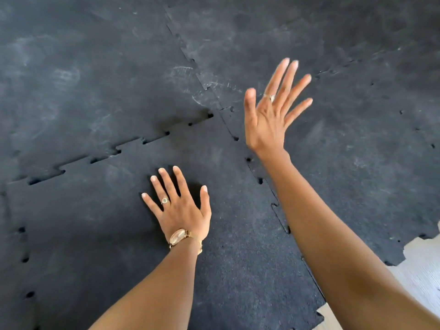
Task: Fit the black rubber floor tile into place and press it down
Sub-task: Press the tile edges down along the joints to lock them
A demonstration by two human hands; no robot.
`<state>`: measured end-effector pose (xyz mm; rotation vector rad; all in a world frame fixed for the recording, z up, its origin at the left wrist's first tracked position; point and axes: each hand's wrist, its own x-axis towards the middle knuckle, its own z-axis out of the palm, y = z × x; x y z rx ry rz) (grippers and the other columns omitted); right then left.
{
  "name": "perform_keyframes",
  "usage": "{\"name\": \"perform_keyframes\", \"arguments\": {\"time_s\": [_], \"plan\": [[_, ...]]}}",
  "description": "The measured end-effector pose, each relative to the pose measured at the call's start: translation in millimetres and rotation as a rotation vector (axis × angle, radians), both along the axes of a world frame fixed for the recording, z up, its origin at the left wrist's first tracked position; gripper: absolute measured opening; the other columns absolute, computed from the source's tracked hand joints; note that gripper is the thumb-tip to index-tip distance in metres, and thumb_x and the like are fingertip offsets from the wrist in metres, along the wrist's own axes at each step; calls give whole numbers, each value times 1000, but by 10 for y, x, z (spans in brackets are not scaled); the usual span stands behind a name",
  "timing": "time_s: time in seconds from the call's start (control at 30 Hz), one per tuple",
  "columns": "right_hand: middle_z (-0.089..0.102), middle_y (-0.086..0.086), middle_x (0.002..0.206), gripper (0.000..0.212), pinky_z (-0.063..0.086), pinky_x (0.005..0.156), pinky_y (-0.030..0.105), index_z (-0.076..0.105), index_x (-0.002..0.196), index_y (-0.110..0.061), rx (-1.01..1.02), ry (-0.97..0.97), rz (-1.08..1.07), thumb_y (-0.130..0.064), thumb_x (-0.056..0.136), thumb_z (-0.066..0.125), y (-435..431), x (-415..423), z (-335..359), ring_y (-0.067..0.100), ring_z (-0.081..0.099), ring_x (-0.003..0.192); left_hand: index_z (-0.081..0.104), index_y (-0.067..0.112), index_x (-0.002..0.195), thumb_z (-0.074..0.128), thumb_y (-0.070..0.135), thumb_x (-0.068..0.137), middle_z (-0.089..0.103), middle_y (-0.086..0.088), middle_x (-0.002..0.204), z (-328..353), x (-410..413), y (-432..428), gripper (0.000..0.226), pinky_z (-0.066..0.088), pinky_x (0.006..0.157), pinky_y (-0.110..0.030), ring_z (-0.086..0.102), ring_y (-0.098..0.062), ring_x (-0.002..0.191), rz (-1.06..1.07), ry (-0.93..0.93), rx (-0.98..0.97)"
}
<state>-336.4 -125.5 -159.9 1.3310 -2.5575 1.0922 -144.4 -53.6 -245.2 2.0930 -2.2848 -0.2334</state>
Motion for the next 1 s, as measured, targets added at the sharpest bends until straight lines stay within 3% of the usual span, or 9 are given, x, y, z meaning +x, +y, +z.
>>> {"name": "perform_keyframes", "arguments": {"time_s": [0.03,0.2,0.3,0.4,0.47,0.6,0.73,0.9,1.0], "plan": [[-5,11,161,74,-21,110,55,0,153,-10,4,50,34,-54,97,23,-116,33,-17,35,-17,145,5,16,156,12,62,92,3,-14,163,-8,4,-10,79,0,117,-61,-1,-33,150,3,-5,-5],[-7,5,162,75,-7,112,65,-6,153,-17,588,190,260,-62,94,2,-167,79,-847,29,-14,147,9,15,155,17,61,93,7,-15,162,29,-19,-4,78,0,117,-61,3,-35,150,0,-21,-3],[-6,3,162,75,-7,112,65,-8,153,-18,590,172,266,-62,93,3,-214,23,-729,29,-15,147,25,9,151,25,58,91,22,-22,157,128,-37,-48,77,0,117,-60,16,-40,146,-8,-40,41],[-4,3,162,74,-6,112,66,-7,153,-19,601,182,280,-62,93,2,-234,39,-765,31,-14,147,51,8,119,42,47,88,48,-21,131,171,-122,-518,51,24,112,-53,42,-40,125,34,101,-105],[-4,2,162,73,-6,112,65,-6,153,-19,602,186,276,-61,94,2,-223,31,-802,31,-15,147,47,8,129,45,40,90,42,-19,142,188,-229,-893,51,20,114,-50,36,-38,134,119,190,-187],[-8,0,162,73,-7,113,64,-9,152,-18,586,206,279,-59,93,-3,-256,-15,-820,26,-16,147,14,8,154,26,44,96,13,-15,162,35,-404,-1157,69,-1,120,-55,4,-32,150,91,65,-82],[-18,3,160,73,-9,112,62,-16,150,-15,604,166,349,-59,96,5,-268,-21,-721,23,-23,145,8,8,155,22,44,96,10,-16,162,35,-360,-1138,70,0,119,-58,1,-33,150,87,44,-93],[-7,8,162,70,-15,113,57,-1,153,-11,218,165,418,-50,99,21,-996,229,-250,31,-15,146,6,9,155,20,44,97,10,-15,162,23,-336,-1150,69,-2,119,-57,-2,-32,150,86,34,-75],[-5,7,162,70,-5,112,65,-3,153,-13,398,283,438,-53,99,15,-1106,361,-551,30,-11,147,8,9,154,25,43,97,14,-15,161,33,-315,-1154,69,0,119,-57,1,-32,150,89,39,-71]]}}
